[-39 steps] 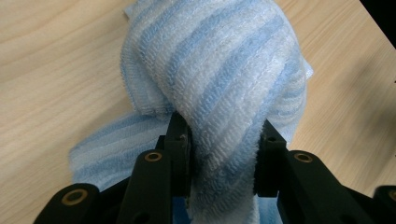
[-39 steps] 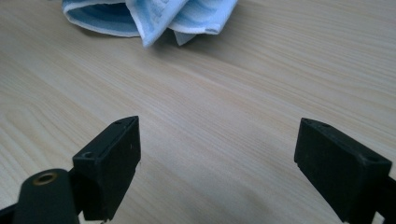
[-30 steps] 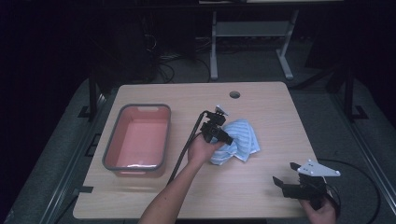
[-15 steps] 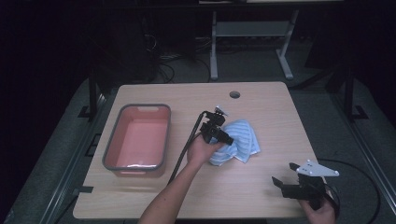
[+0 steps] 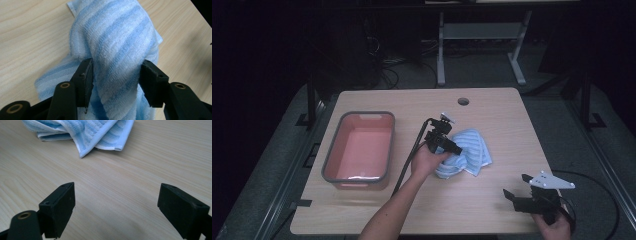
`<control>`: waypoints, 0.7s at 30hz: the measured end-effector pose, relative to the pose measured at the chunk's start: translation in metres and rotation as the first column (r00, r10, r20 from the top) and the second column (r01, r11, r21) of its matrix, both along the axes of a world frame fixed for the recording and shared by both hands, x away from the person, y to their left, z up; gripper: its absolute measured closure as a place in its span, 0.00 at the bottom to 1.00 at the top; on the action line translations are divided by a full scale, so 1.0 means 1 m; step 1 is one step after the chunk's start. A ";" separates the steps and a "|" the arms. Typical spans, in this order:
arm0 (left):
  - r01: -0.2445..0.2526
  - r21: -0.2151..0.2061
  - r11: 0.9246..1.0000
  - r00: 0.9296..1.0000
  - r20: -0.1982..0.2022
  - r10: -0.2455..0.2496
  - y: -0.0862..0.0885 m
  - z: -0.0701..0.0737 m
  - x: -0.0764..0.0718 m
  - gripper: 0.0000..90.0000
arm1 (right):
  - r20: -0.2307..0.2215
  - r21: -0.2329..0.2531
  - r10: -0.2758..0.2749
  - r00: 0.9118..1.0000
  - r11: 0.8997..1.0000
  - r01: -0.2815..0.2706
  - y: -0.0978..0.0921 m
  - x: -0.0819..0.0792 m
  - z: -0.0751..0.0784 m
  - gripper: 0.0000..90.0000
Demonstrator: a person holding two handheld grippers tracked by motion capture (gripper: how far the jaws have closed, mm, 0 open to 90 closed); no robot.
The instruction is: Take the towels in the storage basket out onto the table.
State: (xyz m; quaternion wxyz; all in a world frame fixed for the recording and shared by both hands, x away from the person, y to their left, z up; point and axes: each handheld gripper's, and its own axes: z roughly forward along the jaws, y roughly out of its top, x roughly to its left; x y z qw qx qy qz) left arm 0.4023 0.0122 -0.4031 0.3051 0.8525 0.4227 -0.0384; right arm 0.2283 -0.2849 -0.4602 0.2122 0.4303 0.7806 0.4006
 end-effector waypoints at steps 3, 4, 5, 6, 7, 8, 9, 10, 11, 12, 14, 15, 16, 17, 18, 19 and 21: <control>0.000 -0.003 1.000 1.000 0.000 0.000 0.002 0.001 0.000 0.50 | 0.000 -0.002 -0.002 1.000 1.000 0.002 0.000 0.000 0.000 0.16; -0.002 -0.009 1.000 1.000 0.001 0.002 0.003 0.002 0.000 0.49 | 0.000 -0.003 -0.002 1.000 1.000 0.002 0.000 0.000 0.000 0.16; -0.002 -0.009 1.000 1.000 0.001 0.002 0.003 0.002 0.000 0.49 | 0.000 -0.003 -0.002 1.000 1.000 0.002 0.000 0.000 0.000 0.16; 0.001 -0.005 1.000 1.000 0.002 -0.001 0.004 0.003 0.000 0.49 | 0.000 -0.003 -0.002 1.000 1.000 0.002 0.000 0.000 0.000 0.16; -0.005 -0.008 1.000 1.000 0.003 0.005 0.004 0.004 -0.001 0.48 | 0.001 -0.001 -0.002 1.000 1.000 0.002 0.000 0.000 0.000 0.16; -0.004 -0.009 1.000 1.000 0.006 0.004 0.004 0.004 -0.001 0.48 | 0.000 -0.001 -0.003 1.000 1.000 0.003 0.000 0.000 0.000 0.16; -0.005 -0.009 1.000 1.000 0.009 0.005 0.005 0.005 -0.002 0.48 | 0.000 -0.001 -0.003 1.000 1.000 0.003 0.000 0.000 0.000 0.16; -0.004 -0.012 1.000 1.000 0.011 0.004 0.005 0.005 -0.002 0.46 | 0.000 -0.002 -0.003 1.000 1.000 0.003 0.000 0.000 0.000 0.16; 0.004 -0.008 1.000 1.000 0.013 -0.004 0.006 0.007 -0.002 0.46 | -0.002 -0.001 -0.004 1.000 1.000 0.004 0.000 0.000 0.000 0.16; 0.004 -0.008 1.000 1.000 0.013 -0.004 0.006 0.007 -0.002 0.46 | -0.002 -0.001 -0.004 1.000 1.000 0.004 0.000 0.000 0.000 0.16; 0.001 -0.010 1.000 1.000 0.017 -0.001 0.007 0.008 -0.002 0.46 | 0.000 -0.002 -0.004 1.000 1.000 0.004 0.000 0.000 0.000 0.16; 0.002 -0.009 1.000 1.000 0.017 -0.002 0.008 0.008 -0.002 0.46 | 0.000 -0.002 -0.003 1.000 1.000 0.003 0.000 0.000 0.000 0.16; 0.001 -0.010 1.000 1.000 0.016 0.000 0.008 0.008 -0.003 0.46 | -0.001 -0.002 -0.004 1.000 1.000 0.004 0.000 0.000 0.000 0.16; 0.006 -0.008 1.000 1.000 0.018 -0.005 0.008 0.009 -0.003 0.46 | -0.001 -0.003 -0.004 1.000 1.000 0.004 0.000 0.000 0.000 0.16; 0.009 -0.008 1.000 1.000 0.020 -0.009 0.009 0.010 -0.003 0.45 | -0.001 -0.003 -0.004 1.000 1.000 0.004 0.000 0.000 0.001 0.16; 0.007 -0.016 1.000 1.000 0.024 -0.007 0.009 0.011 -0.004 0.45 | 0.001 -0.003 -0.005 1.000 1.000 0.005 -0.001 0.001 0.001 0.16; 0.007 -0.021 1.000 1.000 0.026 -0.006 0.009 0.011 -0.005 0.44 | 0.001 -0.004 -0.005 1.000 1.000 0.005 -0.001 0.001 0.000 0.16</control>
